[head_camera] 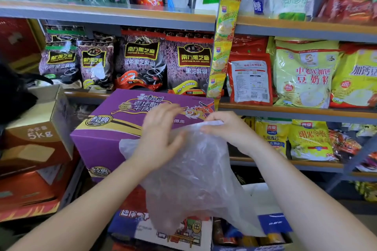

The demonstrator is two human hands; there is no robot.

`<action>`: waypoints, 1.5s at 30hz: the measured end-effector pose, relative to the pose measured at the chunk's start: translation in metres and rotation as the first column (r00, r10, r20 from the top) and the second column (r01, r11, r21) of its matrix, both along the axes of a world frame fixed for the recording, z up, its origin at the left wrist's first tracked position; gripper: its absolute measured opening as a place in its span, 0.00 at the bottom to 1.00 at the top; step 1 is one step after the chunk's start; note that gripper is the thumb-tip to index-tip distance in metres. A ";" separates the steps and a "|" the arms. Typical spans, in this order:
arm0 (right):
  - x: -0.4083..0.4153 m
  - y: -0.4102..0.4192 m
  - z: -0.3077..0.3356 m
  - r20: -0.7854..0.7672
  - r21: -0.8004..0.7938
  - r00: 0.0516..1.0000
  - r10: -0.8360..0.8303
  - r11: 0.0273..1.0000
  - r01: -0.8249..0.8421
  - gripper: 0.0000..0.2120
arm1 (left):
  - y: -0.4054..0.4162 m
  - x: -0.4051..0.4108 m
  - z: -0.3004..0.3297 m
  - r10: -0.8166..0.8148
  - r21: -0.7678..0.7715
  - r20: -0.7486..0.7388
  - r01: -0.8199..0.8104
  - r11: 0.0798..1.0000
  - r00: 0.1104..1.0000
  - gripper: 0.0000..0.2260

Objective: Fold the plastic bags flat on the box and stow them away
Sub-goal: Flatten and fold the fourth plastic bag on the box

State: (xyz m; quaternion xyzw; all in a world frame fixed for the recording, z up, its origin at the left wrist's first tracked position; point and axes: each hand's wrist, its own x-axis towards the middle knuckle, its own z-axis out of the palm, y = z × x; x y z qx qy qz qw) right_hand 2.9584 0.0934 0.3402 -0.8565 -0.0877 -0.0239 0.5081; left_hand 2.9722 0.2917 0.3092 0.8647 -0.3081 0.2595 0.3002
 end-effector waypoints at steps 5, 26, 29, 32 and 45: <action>0.006 0.006 0.012 -0.039 0.308 0.998 0.058 0.950 -0.043 0.09 | -0.023 0.003 0.013 -0.081 -0.111 -0.193 0.061 0.992 0.978 0.12; 0.037 0.005 0.015 -0.114 0.102 0.936 0.332 0.941 -0.321 0.09 | 0.048 0.045 0.024 -0.293 -0.102 -0.219 0.277 0.956 0.931 0.26; 0.052 0.015 0.023 -0.095 0.175 0.920 0.381 0.916 -0.361 0.06 | 0.052 0.071 0.040 -0.350 0.124 -0.287 0.397 0.909 0.892 0.19; 0.065 0.020 0.027 -0.071 0.207 0.931 0.358 0.918 -0.337 0.08 | 0.059 0.089 0.034 -0.386 0.220 -0.413 0.502 0.836 0.825 0.21; 0.124 0.077 0.046 -0.046 -0.496 0.981 0.187 0.848 -0.185 0.17 | 0.102 0.161 0.038 -0.230 -0.076 -0.172 0.220 0.972 0.958 0.28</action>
